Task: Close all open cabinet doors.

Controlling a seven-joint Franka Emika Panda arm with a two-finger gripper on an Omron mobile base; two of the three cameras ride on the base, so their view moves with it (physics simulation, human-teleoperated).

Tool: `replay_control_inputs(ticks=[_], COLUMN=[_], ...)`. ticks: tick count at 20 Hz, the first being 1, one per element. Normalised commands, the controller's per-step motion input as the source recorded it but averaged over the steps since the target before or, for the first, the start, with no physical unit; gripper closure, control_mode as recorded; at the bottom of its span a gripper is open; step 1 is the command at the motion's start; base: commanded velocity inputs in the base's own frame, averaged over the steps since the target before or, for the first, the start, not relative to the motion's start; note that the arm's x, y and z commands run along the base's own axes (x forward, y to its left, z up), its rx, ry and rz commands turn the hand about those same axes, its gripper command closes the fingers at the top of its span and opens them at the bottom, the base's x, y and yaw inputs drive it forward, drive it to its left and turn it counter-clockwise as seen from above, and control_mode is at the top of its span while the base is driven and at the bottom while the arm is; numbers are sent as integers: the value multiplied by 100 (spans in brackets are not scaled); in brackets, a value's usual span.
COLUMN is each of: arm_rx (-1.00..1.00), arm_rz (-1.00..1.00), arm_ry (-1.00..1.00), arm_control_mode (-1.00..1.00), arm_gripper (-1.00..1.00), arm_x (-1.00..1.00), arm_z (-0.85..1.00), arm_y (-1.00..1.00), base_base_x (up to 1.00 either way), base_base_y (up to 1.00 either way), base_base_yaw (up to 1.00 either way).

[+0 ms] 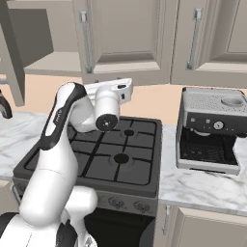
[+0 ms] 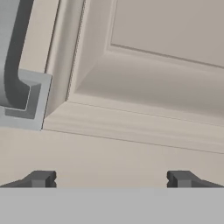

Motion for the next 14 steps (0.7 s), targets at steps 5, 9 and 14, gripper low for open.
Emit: replay_control_inputs(ticks=[5, 9, 14], arm_rx=[1, 2, 2], arm_rz=[-4, -4, -3], arm_ry=[0, 0, 0], arm_control_mode=[-100, -100, -100], arm_gripper=[-100, -100, -100], arm_x=[38, 35, 33], arm_z=[0, 0, 0], arm_y=[0, 0, 0], base_base_x=[0, 0, 0], base_base_y=[0, 0, 0], base_base_yaw=[0, 0, 0])
